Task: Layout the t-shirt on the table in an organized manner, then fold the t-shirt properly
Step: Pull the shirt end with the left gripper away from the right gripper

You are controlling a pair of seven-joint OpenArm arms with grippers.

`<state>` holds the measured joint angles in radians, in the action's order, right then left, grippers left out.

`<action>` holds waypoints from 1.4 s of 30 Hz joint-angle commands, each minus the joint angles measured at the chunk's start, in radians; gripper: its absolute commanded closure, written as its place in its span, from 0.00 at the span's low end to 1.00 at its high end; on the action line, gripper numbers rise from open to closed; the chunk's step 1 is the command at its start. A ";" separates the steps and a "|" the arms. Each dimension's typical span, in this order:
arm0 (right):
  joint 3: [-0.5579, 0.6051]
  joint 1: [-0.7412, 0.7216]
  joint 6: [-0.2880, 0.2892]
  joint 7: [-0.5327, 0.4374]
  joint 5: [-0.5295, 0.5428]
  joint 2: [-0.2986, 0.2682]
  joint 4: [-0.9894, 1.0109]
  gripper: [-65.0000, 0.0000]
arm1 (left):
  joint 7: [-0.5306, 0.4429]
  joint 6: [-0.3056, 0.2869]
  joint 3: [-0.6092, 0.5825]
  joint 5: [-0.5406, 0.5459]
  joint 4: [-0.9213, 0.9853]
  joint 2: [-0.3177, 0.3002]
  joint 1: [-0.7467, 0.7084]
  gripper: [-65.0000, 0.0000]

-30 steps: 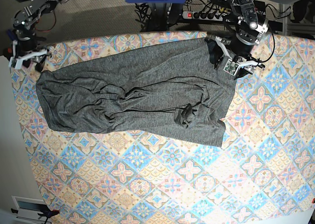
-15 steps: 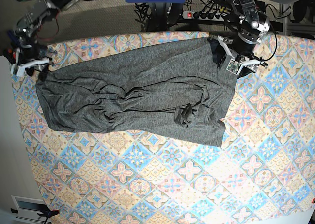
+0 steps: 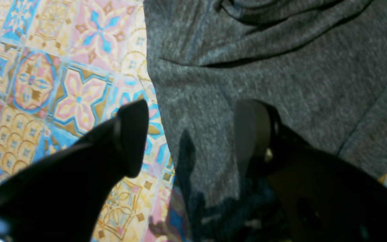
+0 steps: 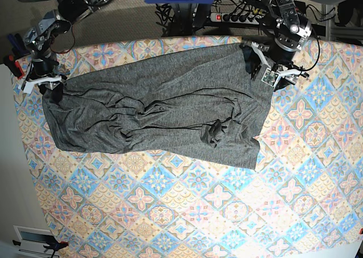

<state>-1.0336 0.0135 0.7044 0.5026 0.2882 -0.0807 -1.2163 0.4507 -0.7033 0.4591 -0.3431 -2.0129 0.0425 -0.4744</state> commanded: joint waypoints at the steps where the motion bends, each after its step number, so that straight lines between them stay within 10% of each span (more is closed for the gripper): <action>1: -0.001 0.001 -0.006 0.046 -0.034 -0.004 -0.003 0.47 | -0.014 0.005 0.002 0.017 -0.021 0.001 -0.005 0.40; 16: 0.020 0.038 -0.006 0.046 -0.037 -0.008 -0.003 0.47 | -0.007 0.005 0.254 0.187 -0.007 0.115 -0.066 0.40; 27: 0.140 0.058 -0.006 0.044 -0.037 -0.008 -0.004 0.47 | 0.494 0.005 0.283 0.797 0.174 -0.181 -0.028 0.40; 42: 0.141 0.084 -0.006 0.043 -0.037 -0.009 -0.004 0.47 | 0.429 0.005 0.119 0.761 0.398 -0.220 -0.002 0.40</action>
<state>-0.8974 0.0853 0.7036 0.4488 0.3008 -0.0971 -1.2270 0.8108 -0.6811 0.5919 0.4313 -1.6218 -0.1837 -0.4637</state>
